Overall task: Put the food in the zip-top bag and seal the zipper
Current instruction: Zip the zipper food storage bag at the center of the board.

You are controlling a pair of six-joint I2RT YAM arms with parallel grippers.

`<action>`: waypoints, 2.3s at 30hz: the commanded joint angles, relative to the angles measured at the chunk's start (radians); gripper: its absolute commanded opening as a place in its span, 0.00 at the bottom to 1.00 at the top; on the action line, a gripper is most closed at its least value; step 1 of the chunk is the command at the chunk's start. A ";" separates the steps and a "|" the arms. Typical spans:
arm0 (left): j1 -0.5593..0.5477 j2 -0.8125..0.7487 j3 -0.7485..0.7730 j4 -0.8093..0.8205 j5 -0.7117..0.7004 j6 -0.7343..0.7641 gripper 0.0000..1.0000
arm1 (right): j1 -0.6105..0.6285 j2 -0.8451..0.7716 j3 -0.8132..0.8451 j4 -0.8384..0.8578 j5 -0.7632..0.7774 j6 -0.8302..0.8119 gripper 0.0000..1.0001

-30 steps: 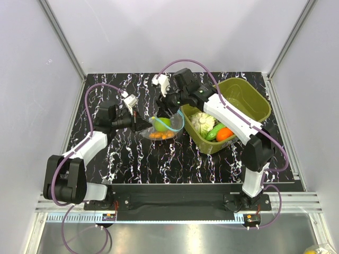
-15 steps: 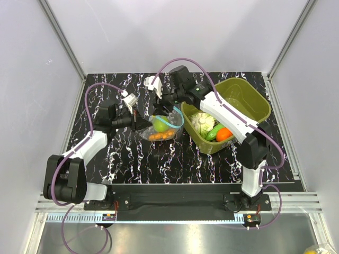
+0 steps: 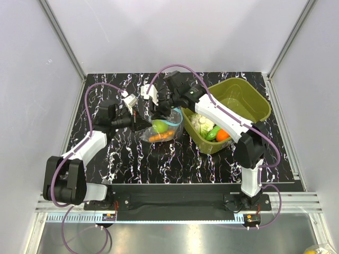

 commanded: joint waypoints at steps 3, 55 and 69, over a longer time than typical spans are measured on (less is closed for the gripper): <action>-0.007 -0.048 0.037 0.016 0.006 0.056 0.00 | 0.014 0.018 -0.009 0.019 0.027 -0.065 0.49; -0.014 -0.111 0.021 0.196 -0.005 -0.069 0.35 | 0.024 -0.097 -0.037 0.002 -0.057 0.021 0.00; -0.007 -0.168 -0.023 0.373 -0.009 -0.246 0.00 | 0.020 -0.151 -0.154 0.009 0.010 0.001 0.00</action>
